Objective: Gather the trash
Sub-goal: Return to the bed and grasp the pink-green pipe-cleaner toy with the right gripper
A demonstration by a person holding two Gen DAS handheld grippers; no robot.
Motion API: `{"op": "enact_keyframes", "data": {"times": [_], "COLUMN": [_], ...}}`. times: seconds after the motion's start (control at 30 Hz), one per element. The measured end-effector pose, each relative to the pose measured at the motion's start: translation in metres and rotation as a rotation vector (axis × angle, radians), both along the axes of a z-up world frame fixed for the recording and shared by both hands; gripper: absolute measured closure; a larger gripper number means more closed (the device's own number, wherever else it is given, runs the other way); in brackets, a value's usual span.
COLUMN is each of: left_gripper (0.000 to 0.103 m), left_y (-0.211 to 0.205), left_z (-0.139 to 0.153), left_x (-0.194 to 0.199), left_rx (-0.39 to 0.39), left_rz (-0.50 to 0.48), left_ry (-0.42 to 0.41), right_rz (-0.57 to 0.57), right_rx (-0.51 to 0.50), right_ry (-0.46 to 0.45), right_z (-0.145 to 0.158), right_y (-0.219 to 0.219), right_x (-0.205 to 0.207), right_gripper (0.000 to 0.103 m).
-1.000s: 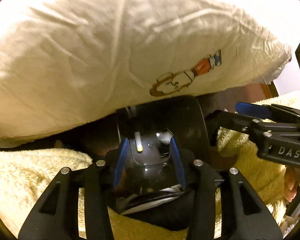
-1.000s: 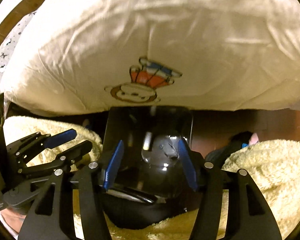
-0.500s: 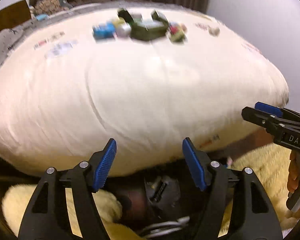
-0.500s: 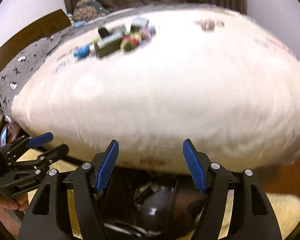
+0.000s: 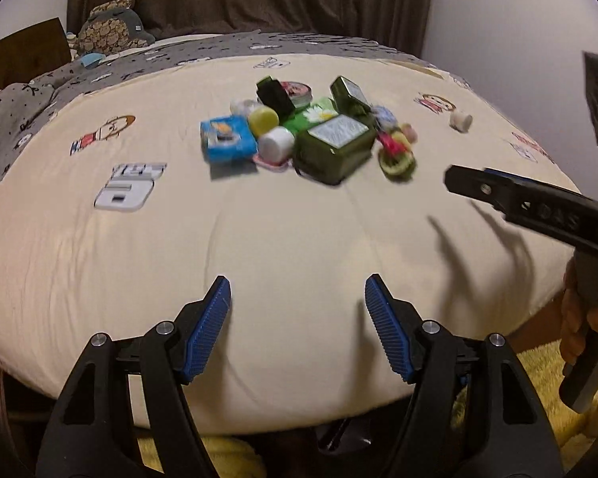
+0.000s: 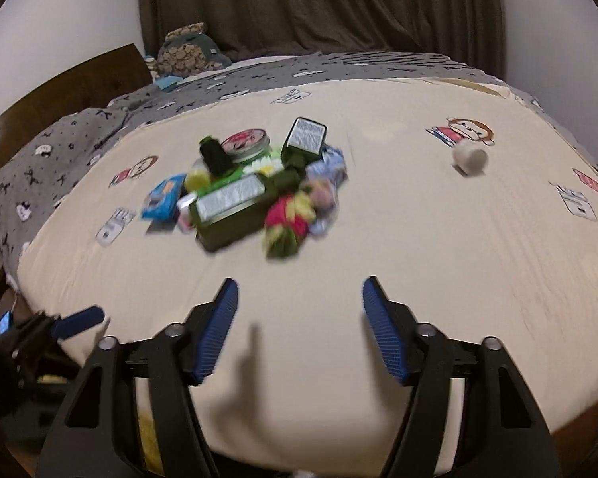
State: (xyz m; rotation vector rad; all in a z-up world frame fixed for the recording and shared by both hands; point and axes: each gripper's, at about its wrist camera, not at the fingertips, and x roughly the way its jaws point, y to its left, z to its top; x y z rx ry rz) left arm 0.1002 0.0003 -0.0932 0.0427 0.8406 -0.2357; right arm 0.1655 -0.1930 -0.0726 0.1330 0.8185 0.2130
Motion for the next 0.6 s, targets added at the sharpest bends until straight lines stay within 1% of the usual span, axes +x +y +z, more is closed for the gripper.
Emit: {"op": "enact_keyframes", "data": {"times": [0.03, 0.07, 0.17, 0.33, 0.37, 0.4, 0.43, 0.47, 0.6], "left_gripper": [0.035, 0.035, 0.035, 0.034, 0.032, 0.031, 0.030, 0.029, 0.029], "left_y": [0.000, 0.000, -0.001, -0.006, -0.007, -0.009, -0.011, -0.012, -0.021], "left_z": [0.001, 0.001, 0.001, 0.002, 0.002, 0.001, 0.000, 0.000, -0.004], "left_x": [0.005, 0.010, 0.022, 0.041, 0.044, 0.048, 0.054, 0.057, 0.073], "left_rx": [0.000, 0.000, 0.005, -0.026, -0.028, -0.028, -0.028, -0.028, -0.012], "left_rz": [0.001, -0.001, -0.011, -0.039, -0.039, -0.036, -0.037, -0.041, -0.060], "left_ry": [0.000, -0.002, -0.004, -0.002, 0.001, 0.004, 0.007, 0.008, 0.009], "right_rz": [0.006, 0.005, 0.001, 0.000, 0.002, 0.004, 0.003, 0.001, 0.014], "right_rx": [0.020, 0.016, -0.019, -0.053, -0.054, -0.056, -0.070, -0.081, -0.085], "right_ry": [0.009, 0.012, 0.015, 0.052, 0.066, 0.072, 0.072, 0.070, 0.071], "right_z": [0.000, 0.000, -0.001, -0.014, -0.018, -0.021, -0.023, -0.025, -0.026], "right_y": [0.003, 0.007, 0.016, 0.023, 0.024, 0.025, 0.025, 0.024, 0.018], "right_x": [0.010, 0.018, 0.038, 0.062, 0.066, 0.068, 0.071, 0.072, 0.076], "right_gripper": [0.051, 0.052, 0.054, 0.055, 0.056, 0.059, 0.064, 0.067, 0.070]}}
